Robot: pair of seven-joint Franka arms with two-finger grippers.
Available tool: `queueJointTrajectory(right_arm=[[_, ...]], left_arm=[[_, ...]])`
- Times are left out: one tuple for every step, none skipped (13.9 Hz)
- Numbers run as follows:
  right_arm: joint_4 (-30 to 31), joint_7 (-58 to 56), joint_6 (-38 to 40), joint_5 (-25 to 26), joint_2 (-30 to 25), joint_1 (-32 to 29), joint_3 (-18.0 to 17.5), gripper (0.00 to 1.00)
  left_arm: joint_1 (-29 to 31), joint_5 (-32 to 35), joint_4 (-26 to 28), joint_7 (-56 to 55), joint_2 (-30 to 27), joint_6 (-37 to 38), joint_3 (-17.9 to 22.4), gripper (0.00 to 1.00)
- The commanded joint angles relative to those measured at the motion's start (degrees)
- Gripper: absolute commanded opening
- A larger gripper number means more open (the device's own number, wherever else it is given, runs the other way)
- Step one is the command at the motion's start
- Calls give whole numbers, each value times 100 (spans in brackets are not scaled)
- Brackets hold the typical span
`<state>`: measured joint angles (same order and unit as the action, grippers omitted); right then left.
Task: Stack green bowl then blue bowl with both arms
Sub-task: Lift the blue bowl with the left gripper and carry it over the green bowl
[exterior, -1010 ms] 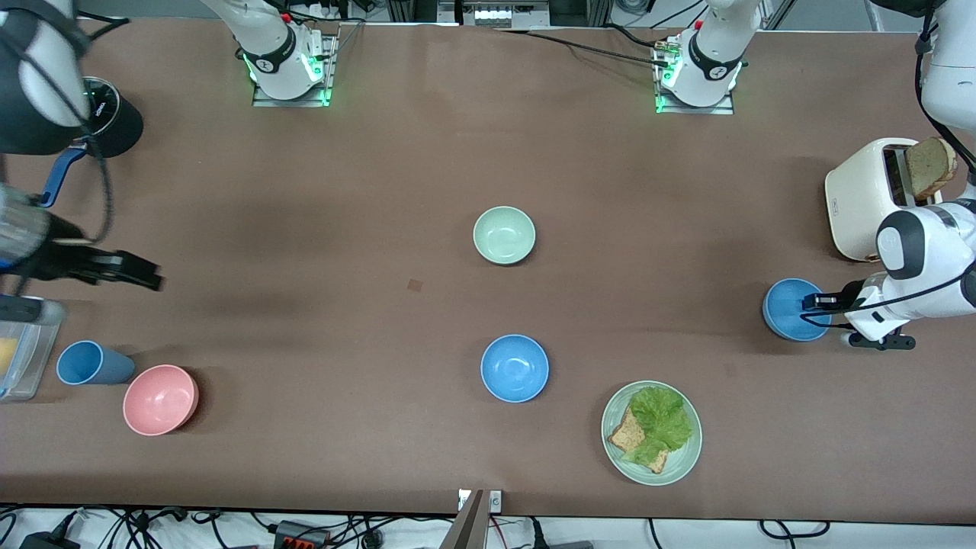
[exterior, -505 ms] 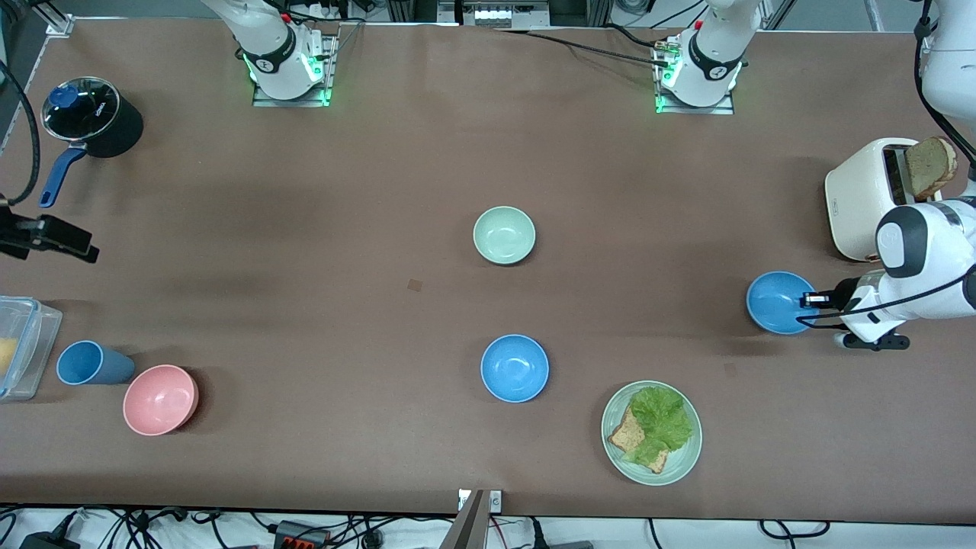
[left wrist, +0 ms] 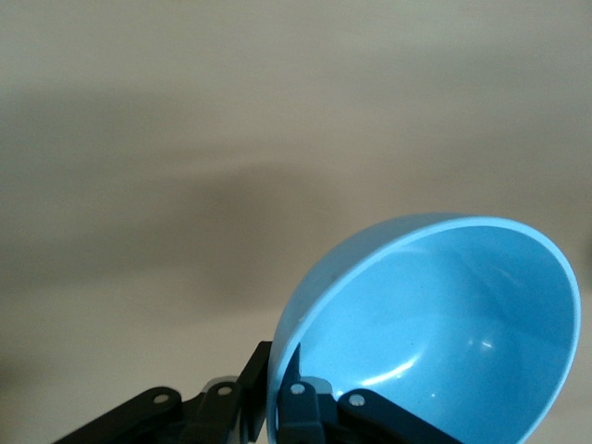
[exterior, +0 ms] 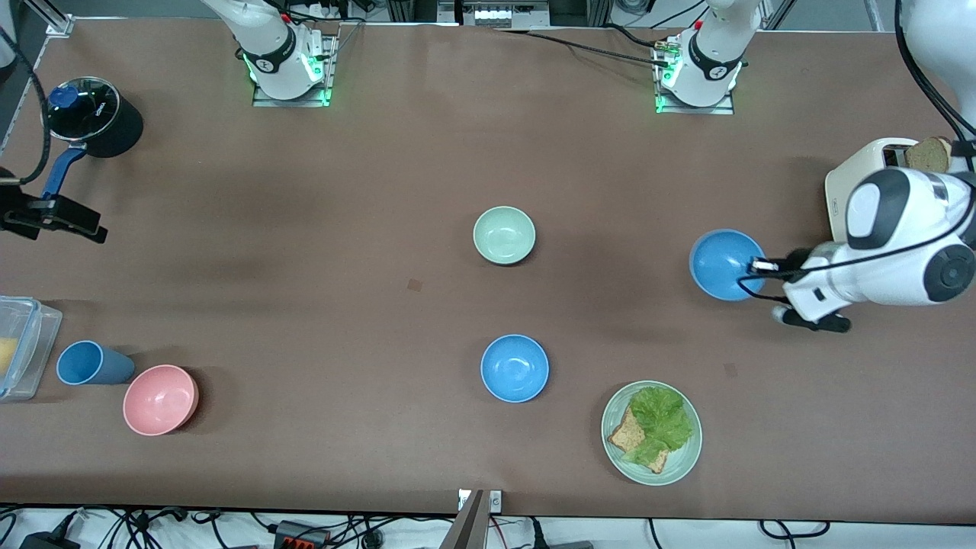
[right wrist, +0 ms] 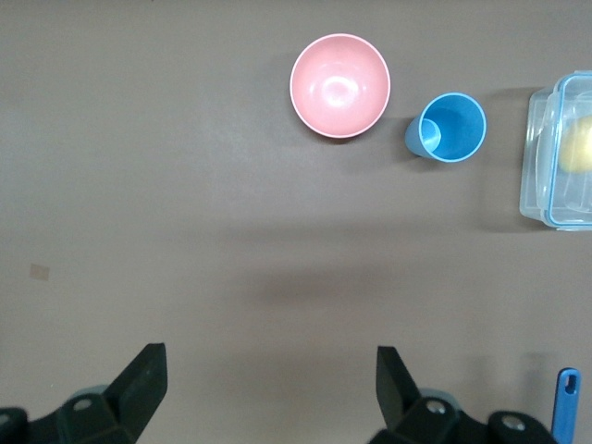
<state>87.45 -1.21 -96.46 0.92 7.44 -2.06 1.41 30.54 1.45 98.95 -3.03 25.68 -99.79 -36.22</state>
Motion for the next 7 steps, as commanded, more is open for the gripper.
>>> queueJointTrajectory(right_arm=[[1107, -72, -444, 22, -762, 48, 52, 100], [1090, -81, -453, 31, -744, 39, 52, 100], [1073, -81, -461, 39, -727, 39, 52, 100], [1055, -89, -505, 40, -700, 31, 52, 100], [1012, -107, -566, 48, -657, 22, 52, 100], [976, -98, -532, 40, -639, 13, 52, 100], [976, -98, -523, 40, -613, 30, 52, 100]], left_arm=[[66, -241, -25, -1116, -133, 267, -760, 0], [40, -241, -33, -1634, -98, 189, -1042, 0], [-82, -241, -25, -2214, -63, -30, -1254, 0], [-362, -241, -7, -2681, -37, -223, -1326, 0], [-695, -250, -7, -3042, 7, -443, -1326, 0], [-994, -250, 10, -3359, 25, -680, -1318, 0], [-1406, -207, 19, -3728, 34, -856, -1300, 0]])
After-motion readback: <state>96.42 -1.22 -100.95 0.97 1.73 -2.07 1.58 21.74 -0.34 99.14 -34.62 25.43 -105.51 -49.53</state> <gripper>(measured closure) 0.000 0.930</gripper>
